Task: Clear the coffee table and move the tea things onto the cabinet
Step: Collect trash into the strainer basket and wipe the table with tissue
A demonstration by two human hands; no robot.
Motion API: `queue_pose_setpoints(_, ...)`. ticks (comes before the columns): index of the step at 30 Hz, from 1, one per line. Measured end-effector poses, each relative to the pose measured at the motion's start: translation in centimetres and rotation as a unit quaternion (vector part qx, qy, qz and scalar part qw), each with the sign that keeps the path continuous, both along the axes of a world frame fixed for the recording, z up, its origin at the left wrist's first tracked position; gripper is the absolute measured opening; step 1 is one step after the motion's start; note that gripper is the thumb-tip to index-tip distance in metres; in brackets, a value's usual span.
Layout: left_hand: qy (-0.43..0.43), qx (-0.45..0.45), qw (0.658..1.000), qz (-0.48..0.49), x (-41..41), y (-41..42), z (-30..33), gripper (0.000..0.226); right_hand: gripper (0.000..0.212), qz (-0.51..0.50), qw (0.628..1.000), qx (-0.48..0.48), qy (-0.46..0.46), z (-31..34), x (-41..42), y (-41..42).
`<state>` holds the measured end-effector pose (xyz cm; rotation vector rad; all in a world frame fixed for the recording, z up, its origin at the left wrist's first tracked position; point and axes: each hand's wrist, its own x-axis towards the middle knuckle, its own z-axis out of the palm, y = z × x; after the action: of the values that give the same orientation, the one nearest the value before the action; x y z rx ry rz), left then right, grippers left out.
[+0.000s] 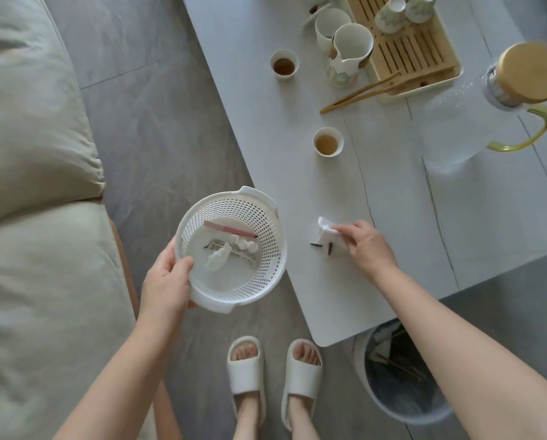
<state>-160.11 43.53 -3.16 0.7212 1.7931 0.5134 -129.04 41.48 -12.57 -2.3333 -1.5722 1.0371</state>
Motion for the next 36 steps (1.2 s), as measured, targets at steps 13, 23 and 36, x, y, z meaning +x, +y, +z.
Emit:
queue_pose_setpoints(13,0.107,-0.052,0.989,-0.086,-0.4,-4.2,-5.1,0.042,0.045,-0.144,0.987,0.038,-0.063,-0.8,-2.6,-5.1)
queue_pose_setpoints(23,0.099,-0.071,0.99,-0.063,2.6,-3.1,-8.8,0.055,0.047,-0.113,0.992,0.043,-0.037,-1.4,-9.3,-2.5)
queue_pose_setpoints(36,0.069,-0.065,0.994,-0.046,1.8,-1.6,-8.4,0.044,0.038,-0.154,0.982,0.103,-0.024,-0.2,-5.3,3.1)
